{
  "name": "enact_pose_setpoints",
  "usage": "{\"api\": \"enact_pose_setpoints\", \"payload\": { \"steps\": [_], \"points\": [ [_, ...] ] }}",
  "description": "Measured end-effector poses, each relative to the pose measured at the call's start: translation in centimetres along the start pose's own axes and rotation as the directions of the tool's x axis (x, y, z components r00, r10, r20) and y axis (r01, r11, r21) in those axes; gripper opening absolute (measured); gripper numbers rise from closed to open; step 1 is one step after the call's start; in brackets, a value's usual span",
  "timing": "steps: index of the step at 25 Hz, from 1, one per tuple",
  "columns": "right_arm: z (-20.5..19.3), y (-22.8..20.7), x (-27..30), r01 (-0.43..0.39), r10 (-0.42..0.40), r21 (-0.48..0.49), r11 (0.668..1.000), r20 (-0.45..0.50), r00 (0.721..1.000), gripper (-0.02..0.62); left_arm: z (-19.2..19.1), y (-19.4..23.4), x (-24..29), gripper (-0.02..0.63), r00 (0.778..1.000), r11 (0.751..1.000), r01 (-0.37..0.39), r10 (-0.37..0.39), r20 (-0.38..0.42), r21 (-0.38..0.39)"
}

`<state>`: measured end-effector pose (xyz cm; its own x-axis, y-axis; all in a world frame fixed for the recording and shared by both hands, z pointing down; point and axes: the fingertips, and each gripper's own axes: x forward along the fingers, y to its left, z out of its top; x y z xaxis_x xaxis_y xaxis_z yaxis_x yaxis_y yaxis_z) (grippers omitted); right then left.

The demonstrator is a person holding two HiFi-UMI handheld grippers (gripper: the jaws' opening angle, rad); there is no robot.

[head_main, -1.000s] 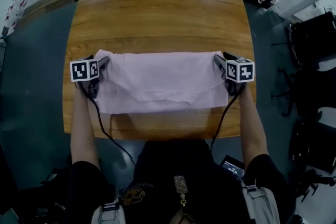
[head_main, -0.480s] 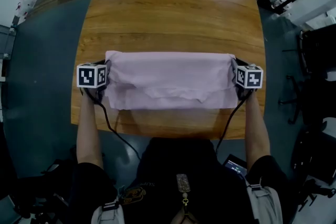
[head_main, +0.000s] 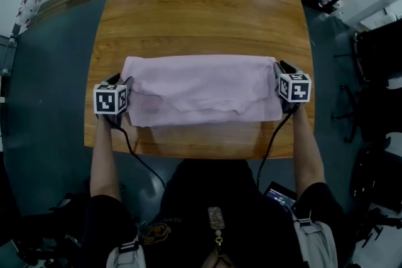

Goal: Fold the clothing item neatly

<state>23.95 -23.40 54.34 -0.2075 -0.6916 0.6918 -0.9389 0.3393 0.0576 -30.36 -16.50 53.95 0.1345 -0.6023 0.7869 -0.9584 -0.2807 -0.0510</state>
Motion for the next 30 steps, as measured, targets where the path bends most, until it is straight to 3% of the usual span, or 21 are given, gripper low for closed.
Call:
{"api": "enact_pose_setpoints", "payload": {
  "steps": [4,8,11,15,19,25,30],
  "points": [
    [1.7,3.0,-1.3,-0.022,0.026,-0.077,0.997,0.052,0.998,0.079,1.6,-1.5,-1.7,0.204,0.998,0.999,-0.004,0.002,0.062,0.033],
    [2.1,7.4,-0.9,-0.081,0.089,-0.148,0.986,0.047,0.995,0.079,3.6,-4.5,-1.3,0.201,0.995,0.997,0.02,-0.027,0.095,0.072],
    [0.3,10.6,-0.2,-0.162,0.163,-0.153,0.975,-0.005,0.987,0.079,2.4,-6.8,0.6,0.201,0.998,0.994,0.06,-0.063,0.028,0.095],
    [-4.2,12.9,-0.3,-0.237,0.221,-0.144,0.961,-0.116,0.968,0.079,-2.2,-8.9,2.2,0.201,0.991,0.991,0.108,-0.101,-0.093,0.084],
    [-7.5,13.2,-1.0,-0.218,0.209,-0.091,0.972,-0.102,0.973,0.077,-5.0,-9.0,2.9,0.201,0.991,0.993,0.11,-0.106,-0.081,0.048],
    [-9.4,14.8,-3.1,-0.177,0.173,-0.046,0.983,-0.082,0.981,0.071,-5.4,-8.8,2.0,0.198,0.992,0.989,0.118,-0.113,-0.059,0.086],
    [-10.1,15.7,-4.1,-0.152,0.148,-0.063,0.986,-0.061,0.987,0.071,-6.6,-8.8,0.8,0.198,0.993,0.988,0.122,-0.121,-0.009,0.097]
  ]
}}
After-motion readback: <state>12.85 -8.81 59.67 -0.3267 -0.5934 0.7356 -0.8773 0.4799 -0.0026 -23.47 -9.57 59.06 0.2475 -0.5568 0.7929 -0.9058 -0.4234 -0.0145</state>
